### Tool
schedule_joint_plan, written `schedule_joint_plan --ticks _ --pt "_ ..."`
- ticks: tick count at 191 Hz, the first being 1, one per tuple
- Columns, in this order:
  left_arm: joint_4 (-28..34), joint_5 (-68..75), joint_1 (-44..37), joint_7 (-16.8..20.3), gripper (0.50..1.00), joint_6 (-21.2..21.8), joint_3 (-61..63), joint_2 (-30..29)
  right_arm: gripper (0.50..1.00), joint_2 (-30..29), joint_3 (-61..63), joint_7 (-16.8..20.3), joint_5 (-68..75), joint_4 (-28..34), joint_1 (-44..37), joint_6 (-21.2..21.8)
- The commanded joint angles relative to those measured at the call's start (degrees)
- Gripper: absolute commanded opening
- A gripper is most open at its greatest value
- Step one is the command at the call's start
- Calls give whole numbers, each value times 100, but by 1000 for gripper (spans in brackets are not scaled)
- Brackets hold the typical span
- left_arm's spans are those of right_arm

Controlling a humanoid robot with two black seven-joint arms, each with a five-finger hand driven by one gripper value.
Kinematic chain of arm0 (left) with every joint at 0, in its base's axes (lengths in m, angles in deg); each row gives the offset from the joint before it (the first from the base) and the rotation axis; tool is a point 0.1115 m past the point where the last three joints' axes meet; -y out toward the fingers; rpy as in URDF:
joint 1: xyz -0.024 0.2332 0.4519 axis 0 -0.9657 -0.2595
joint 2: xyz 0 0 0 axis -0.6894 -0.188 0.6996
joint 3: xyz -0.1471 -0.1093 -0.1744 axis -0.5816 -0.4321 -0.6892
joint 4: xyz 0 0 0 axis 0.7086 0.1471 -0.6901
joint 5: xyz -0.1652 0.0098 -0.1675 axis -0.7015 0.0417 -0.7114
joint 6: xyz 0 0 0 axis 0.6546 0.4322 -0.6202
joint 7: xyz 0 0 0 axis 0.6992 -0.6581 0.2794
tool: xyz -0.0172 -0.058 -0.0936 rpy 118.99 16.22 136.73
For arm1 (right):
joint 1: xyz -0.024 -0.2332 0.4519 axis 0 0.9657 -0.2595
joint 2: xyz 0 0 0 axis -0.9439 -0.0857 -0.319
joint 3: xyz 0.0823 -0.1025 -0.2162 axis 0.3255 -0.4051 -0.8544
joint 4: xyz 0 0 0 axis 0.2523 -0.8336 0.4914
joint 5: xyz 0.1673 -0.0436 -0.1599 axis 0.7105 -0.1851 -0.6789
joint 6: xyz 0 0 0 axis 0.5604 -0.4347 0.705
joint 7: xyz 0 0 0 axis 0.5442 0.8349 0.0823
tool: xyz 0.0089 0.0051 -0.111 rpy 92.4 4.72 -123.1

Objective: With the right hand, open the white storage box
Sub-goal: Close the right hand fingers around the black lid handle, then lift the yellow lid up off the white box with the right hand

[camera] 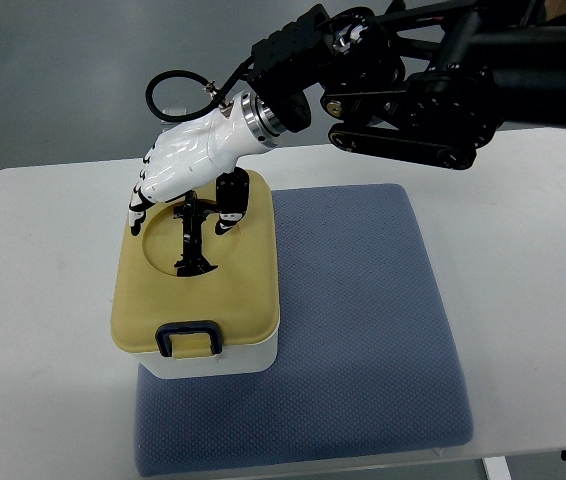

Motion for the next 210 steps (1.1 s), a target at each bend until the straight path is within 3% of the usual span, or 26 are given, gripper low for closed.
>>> schedule_joint_plan --ticks 1,46,86,138,155,210 --pt "0 0 0 0 1000 0 0 0 748 -5 0 -68 7 17 27 20" --pt "0 0 0 0 1000 0 0 0 721 -5 0 -68 -11 9 62 -33" --pt "0 0 0 0 1000 0 0 0 619 3 0 -68 -19 -35 150 -33" --pt "0 0 0 0 1000 0 0 0 570 3 0 -68 -28 -44 256 -59" --pt "0 0 0 0 1000 0 0 0 500 -5 8 -68 -28 -44 265 -59" --pt "0 0 0 0 1000 0 -9 0 500 3 52 -68 -19 -44 185 -33"
